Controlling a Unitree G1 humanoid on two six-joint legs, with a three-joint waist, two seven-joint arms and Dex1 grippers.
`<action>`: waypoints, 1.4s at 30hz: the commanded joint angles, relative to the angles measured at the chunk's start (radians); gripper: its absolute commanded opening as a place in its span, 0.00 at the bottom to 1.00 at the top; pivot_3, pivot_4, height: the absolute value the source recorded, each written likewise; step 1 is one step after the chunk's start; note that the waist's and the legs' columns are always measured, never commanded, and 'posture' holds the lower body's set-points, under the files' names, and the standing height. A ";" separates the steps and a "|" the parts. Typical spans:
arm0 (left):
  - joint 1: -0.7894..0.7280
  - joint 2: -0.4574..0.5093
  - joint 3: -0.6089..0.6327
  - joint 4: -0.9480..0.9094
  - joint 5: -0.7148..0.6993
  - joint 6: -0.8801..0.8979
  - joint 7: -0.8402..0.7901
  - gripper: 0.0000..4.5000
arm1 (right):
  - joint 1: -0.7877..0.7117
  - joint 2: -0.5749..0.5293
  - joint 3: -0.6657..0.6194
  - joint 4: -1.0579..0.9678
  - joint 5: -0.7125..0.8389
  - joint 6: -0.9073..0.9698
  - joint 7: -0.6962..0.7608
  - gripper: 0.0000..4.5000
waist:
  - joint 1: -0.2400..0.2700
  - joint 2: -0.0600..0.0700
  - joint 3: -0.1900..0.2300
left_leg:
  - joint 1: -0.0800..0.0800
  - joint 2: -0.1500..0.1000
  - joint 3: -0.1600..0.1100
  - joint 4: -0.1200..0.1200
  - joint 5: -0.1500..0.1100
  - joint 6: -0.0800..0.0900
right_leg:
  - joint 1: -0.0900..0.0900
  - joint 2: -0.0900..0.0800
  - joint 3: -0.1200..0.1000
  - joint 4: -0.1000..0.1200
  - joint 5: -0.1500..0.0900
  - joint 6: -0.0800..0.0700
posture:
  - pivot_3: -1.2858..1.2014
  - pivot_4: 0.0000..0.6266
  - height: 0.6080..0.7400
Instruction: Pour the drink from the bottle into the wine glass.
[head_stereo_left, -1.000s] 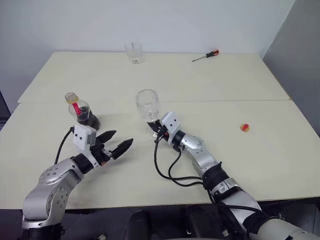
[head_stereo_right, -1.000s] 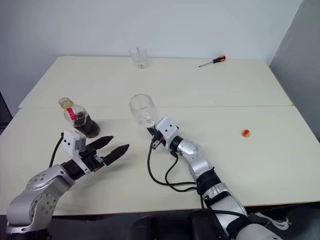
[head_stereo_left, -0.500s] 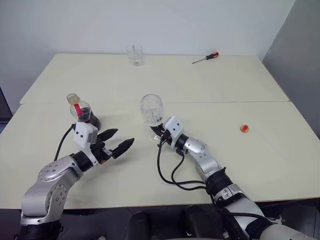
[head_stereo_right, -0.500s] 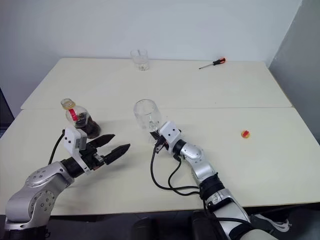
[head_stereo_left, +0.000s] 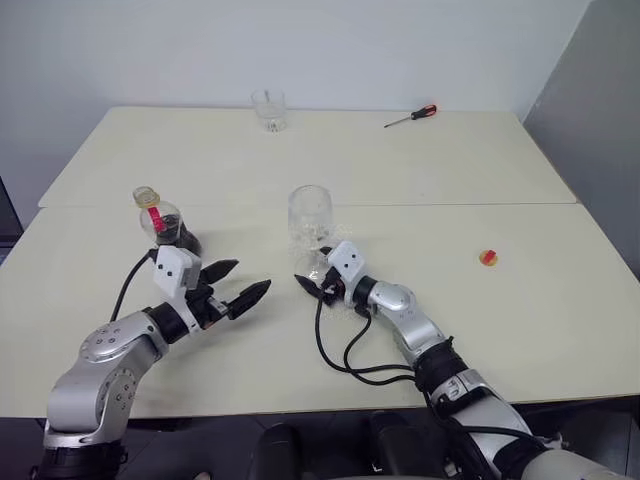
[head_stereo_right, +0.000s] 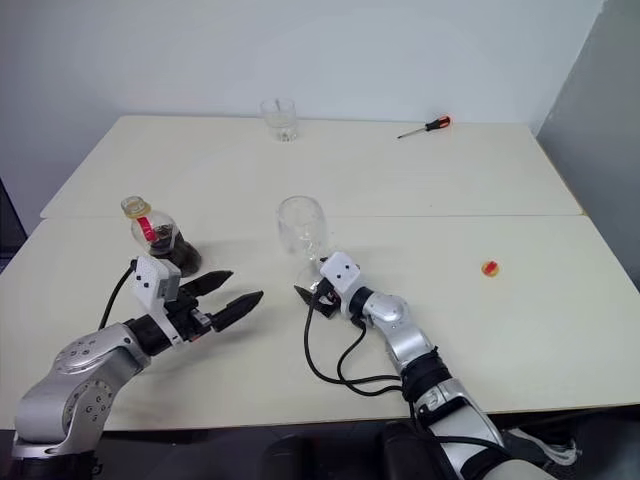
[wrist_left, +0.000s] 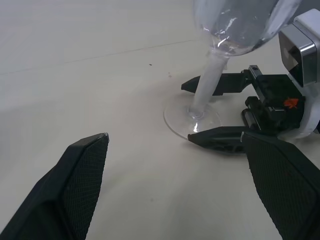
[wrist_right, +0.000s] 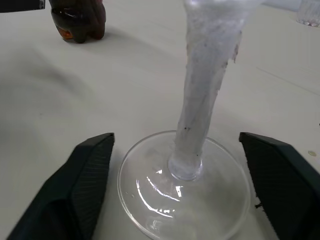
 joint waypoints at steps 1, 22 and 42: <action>-0.008 0.004 0.007 -0.007 0.007 -0.024 -0.005 1.00 | 0.017 -0.018 -0.008 -0.096 0.011 0.024 0.010 0.99 | 0.000 0.000 0.000 | 0.000 0.000 0.000 0.000 0.000 0.000 | 0.000 0.000 0.000 0.000 0.000 0.000 | 0.52 0.24 1.00; 0.173 -0.097 0.147 -0.131 0.139 -0.186 0.226 1.00 | 0.010 -0.753 -0.434 -0.886 0.564 0.784 0.424 0.99 | 0.010 0.003 0.004 | 0.000 -0.001 0.001 0.000 0.000 0.000 | -0.001 0.000 0.003 -0.001 -0.003 0.004 | 0.52 0.24 1.00; -0.007 -0.265 0.163 0.083 0.266 -0.271 0.544 1.00 | -0.274 -0.831 -0.347 -0.992 0.826 1.023 0.478 0.99 | 0.028 -0.003 0.002 | -0.001 0.000 0.001 0.000 0.000 0.000 | 0.000 0.000 -0.001 -0.001 -0.004 0.000 | 0.52 0.24 1.00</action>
